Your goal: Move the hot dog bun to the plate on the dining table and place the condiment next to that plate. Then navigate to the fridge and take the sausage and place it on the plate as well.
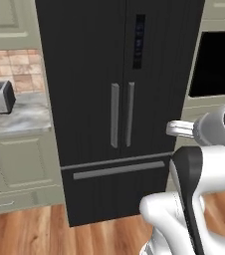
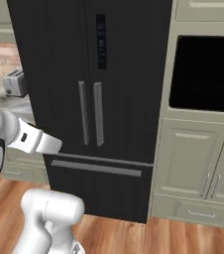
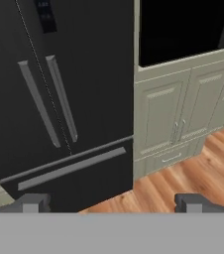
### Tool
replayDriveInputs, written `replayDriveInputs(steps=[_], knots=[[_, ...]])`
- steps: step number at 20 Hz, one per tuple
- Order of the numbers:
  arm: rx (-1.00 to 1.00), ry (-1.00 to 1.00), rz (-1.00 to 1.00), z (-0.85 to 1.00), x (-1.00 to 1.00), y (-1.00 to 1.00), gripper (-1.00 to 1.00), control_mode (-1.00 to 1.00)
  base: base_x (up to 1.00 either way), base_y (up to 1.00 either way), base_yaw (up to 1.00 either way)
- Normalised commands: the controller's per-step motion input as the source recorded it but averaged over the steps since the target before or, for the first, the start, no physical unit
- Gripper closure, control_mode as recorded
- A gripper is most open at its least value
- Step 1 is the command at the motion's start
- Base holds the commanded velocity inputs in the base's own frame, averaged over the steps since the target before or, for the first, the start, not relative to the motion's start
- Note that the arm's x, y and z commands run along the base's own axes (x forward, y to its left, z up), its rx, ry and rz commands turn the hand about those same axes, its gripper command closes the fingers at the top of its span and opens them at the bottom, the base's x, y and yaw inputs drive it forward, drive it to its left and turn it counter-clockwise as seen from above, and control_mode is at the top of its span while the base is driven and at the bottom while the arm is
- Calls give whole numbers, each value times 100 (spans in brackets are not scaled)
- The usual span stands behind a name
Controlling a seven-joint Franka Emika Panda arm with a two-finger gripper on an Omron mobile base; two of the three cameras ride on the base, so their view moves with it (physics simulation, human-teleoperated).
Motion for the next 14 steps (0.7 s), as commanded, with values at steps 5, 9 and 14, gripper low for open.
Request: replayDriveInputs(steps=[5, 9, 14], knots=[[0, 0, 0, 0, 0, 0, -100, 100, 34, 39, -1], [0, 0, 0, 0, 0, 0, -100, 100, 22, 5, 4], [3, 0, 7, 0, 45, -1, -100, -100, 10, 0, 4]])
